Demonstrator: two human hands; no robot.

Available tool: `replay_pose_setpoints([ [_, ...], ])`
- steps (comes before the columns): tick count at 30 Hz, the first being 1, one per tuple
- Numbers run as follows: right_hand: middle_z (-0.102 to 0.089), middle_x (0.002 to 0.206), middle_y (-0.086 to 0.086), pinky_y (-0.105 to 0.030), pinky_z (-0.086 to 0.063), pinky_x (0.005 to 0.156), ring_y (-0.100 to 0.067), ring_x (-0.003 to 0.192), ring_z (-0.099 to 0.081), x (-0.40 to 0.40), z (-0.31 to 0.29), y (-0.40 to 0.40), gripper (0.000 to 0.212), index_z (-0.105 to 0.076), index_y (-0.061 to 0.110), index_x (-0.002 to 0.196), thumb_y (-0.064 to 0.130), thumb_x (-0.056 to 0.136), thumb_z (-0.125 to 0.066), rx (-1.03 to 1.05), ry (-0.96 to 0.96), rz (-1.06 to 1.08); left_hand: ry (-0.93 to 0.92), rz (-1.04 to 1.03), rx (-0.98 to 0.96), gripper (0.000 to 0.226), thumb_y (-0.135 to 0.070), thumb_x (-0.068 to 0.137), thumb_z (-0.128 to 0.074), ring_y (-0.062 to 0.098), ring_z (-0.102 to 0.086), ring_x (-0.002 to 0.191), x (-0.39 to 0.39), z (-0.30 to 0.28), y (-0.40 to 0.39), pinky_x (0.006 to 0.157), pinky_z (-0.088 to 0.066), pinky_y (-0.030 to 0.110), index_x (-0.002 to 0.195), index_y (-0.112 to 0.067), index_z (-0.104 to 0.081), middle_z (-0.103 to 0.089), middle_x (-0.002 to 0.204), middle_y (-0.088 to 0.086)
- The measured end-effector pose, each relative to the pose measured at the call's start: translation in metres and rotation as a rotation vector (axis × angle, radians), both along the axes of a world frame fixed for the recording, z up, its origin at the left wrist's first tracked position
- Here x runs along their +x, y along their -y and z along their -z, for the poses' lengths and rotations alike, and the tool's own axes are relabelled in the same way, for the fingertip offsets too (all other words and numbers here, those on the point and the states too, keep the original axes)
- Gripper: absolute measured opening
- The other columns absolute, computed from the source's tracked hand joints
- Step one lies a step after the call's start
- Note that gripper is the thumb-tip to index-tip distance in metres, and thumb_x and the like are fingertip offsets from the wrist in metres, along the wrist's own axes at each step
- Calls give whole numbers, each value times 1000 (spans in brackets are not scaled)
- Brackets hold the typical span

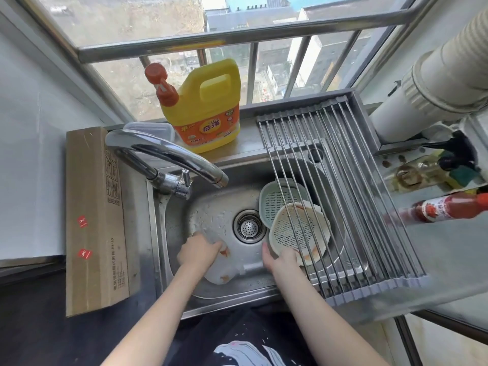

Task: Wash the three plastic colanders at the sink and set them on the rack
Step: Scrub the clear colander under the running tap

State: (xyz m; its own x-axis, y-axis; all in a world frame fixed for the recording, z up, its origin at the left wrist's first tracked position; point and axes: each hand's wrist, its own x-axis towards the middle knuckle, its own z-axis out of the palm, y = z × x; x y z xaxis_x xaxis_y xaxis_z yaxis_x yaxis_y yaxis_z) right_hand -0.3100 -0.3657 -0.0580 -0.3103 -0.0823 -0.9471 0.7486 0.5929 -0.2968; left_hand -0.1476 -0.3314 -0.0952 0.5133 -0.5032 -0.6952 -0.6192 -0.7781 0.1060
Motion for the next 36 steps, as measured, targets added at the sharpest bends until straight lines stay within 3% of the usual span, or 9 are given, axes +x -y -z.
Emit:
replay_pose_setpoints([
  [3,-21,150,-21,-45,-39,106,-40,134,-29,-2,-13,5,53,-28,10,143,31,99,-47,-112,268,77,2,5,1,61,-51,80,-54,32,-59,107,-1,0,-2,82,-47,32,126,-10,-47,-61,118,12],
  [6,-50,106,-21,-45,-45,98,-38,94,-50,11,-27,7,43,-46,15,115,48,90,-56,-2,173,-166,-26,-5,17,68,-55,76,-56,33,-63,100,-2,-2,-2,81,-50,31,127,-11,-44,-62,115,12],
  [9,-22,148,-23,-51,-49,94,-47,127,-37,12,10,5,54,-30,10,144,23,96,-53,-8,380,27,-80,-55,27,66,-50,71,-59,27,-69,76,-2,-5,-3,72,-56,30,120,-8,-44,-64,104,11],
  [12,-18,153,-23,-49,-40,105,-43,135,-31,20,22,13,54,-14,3,150,20,103,-36,2,481,21,-128,-82,18,36,-29,81,-53,23,-68,56,3,-7,-5,59,-57,27,108,-5,-53,-67,79,9],
  [15,-26,150,-26,-44,-30,112,-39,136,-34,21,13,16,48,-14,-3,148,16,105,-25,-55,501,-54,-102,-11,-9,38,-16,84,-49,33,-70,80,12,-6,-12,69,-58,35,120,-3,-50,-67,97,18],
  [19,-41,137,-28,-39,-41,102,-36,122,-47,22,1,31,40,-29,-7,140,8,103,-27,-147,402,-420,-161,-107,-208,33,-25,85,-55,36,-64,84,26,-7,-27,71,-56,40,114,-12,-46,-64,102,18],
  [26,-57,93,-14,-26,-54,58,-17,68,-59,34,-55,91,22,-53,5,115,13,101,-38,-707,-246,-1288,-394,-398,-375,32,-9,82,-55,24,-68,74,27,-30,-41,65,-59,42,108,-27,-50,-67,97,8],
  [31,-66,88,-11,-27,-53,59,-15,62,-59,67,-79,129,21,-59,23,113,20,99,-44,-981,-340,-1859,-490,-462,-349,31,-6,87,-45,22,-68,53,18,-50,-35,46,-56,31,116,-19,-48,-68,87,17],
  [36,-61,79,16,-20,-50,67,-1,72,-56,91,-82,139,33,-61,26,110,13,81,-62,-1185,-320,-2197,-485,-493,-364,26,-9,91,-43,20,-65,44,13,-64,-27,37,-47,23,116,-5,-48,-66,85,22],
])
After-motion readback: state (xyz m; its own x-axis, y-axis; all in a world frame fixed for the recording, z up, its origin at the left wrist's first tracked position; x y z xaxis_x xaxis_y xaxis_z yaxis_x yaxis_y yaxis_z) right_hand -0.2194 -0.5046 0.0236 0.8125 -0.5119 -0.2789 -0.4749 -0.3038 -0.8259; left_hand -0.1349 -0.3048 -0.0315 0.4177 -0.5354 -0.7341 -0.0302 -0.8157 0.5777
